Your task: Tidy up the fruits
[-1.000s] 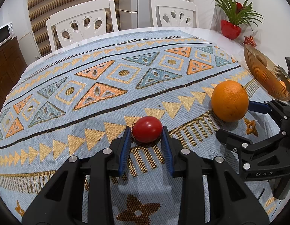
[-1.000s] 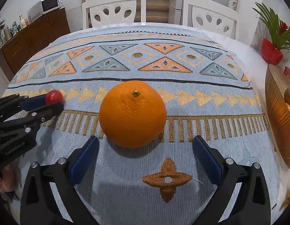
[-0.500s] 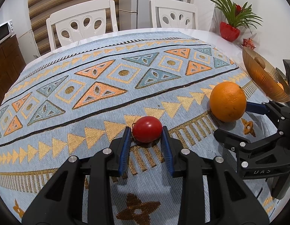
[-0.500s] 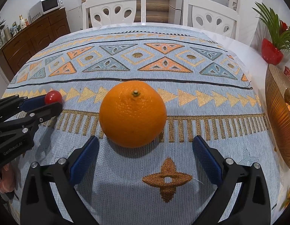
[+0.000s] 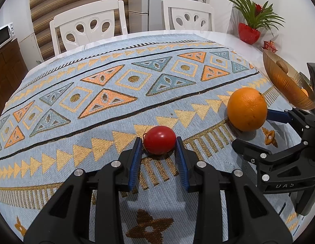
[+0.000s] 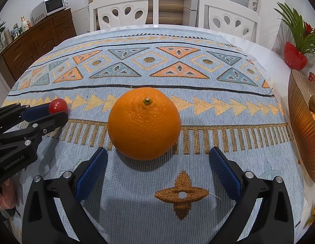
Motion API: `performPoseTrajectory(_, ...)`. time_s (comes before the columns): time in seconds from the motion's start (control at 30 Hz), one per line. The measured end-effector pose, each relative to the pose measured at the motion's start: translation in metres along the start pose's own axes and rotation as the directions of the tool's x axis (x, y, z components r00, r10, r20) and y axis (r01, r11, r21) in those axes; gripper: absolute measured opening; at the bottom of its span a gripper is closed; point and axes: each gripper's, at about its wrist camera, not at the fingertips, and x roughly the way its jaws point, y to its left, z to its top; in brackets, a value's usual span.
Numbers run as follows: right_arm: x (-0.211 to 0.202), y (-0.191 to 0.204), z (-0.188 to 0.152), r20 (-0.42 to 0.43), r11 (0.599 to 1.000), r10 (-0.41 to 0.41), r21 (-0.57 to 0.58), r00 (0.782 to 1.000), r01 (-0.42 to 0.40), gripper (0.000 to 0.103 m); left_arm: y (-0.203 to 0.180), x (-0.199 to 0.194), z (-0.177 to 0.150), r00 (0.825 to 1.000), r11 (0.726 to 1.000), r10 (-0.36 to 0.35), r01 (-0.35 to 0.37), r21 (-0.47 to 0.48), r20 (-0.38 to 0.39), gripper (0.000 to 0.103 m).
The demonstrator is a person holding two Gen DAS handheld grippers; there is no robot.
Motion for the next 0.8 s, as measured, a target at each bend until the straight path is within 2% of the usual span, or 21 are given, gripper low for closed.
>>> performPoseTrajectory(0.8,0.0005,0.0008,-0.0004,0.0,1.0,0.0,0.0,1.0,0.0,0.098,0.0008,0.0002,0.0007,1.0,1.0,-0.005,0.005,0.001,-0.002,0.033)
